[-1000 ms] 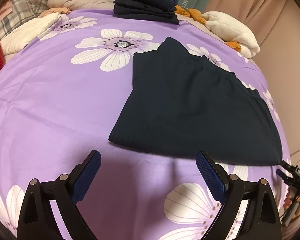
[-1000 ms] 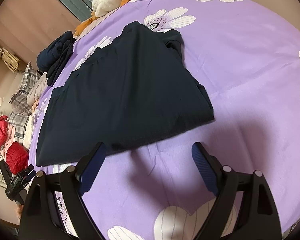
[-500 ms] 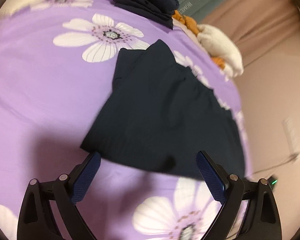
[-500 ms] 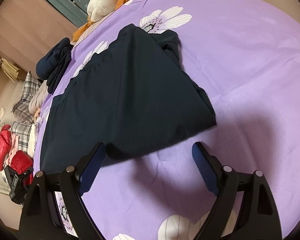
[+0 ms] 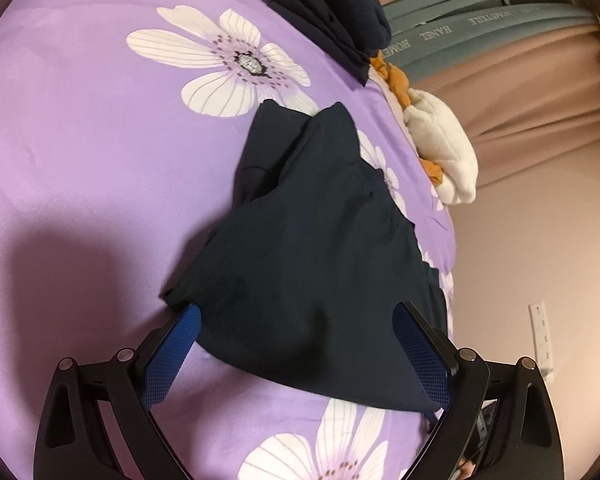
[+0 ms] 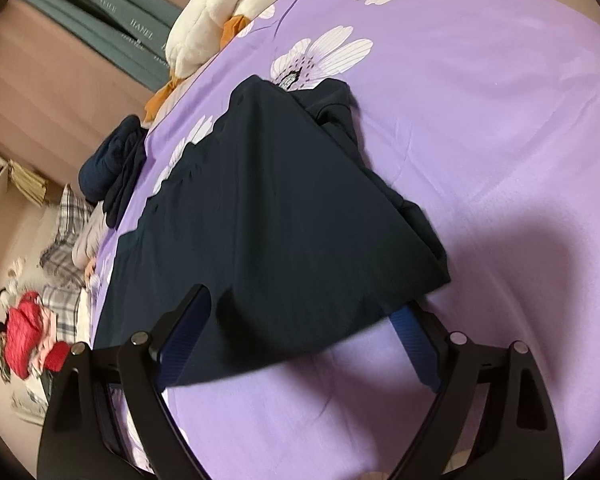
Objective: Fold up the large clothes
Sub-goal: 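Lower both open tools onto the folded edge of the navy jacket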
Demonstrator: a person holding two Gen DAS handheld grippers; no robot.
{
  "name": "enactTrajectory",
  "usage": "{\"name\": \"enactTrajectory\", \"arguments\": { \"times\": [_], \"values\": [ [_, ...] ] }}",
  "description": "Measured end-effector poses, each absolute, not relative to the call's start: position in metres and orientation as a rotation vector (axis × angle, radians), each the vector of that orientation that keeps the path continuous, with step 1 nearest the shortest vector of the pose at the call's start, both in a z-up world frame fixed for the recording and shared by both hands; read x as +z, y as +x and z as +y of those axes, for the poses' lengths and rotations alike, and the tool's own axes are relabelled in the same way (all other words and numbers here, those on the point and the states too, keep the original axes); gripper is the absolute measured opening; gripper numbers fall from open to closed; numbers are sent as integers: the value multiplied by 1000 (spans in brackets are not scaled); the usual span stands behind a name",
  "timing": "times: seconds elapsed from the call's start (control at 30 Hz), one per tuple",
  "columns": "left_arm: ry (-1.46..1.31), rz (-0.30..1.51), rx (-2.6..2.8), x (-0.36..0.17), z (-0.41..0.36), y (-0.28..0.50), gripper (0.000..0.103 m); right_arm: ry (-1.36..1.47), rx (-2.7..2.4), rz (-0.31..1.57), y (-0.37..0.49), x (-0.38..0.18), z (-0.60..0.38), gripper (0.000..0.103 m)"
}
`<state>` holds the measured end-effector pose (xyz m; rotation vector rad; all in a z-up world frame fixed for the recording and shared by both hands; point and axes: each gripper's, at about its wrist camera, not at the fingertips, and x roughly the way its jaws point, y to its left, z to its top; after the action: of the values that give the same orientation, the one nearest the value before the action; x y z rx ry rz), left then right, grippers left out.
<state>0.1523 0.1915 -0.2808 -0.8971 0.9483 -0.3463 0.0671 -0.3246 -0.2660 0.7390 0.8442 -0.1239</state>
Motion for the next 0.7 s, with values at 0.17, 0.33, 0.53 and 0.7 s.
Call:
{"name": "enactTrajectory", "arguments": {
  "times": [0.17,0.33,0.53,0.7],
  "values": [
    [-930,969,-325,-284,207,141,95,731,-110,852,67,-265,-326,89],
    [-1002,962,-321,-294,214,136,95,740,-107,843,67,-266,-327,91],
    [-997,951,-329,-294,199,152,96,742,-121,821,72,-268,-325,92],
    [-978,944,-323,-292,190,163,98,759,-126,799,77,-269,-325,92]
  ]
}}
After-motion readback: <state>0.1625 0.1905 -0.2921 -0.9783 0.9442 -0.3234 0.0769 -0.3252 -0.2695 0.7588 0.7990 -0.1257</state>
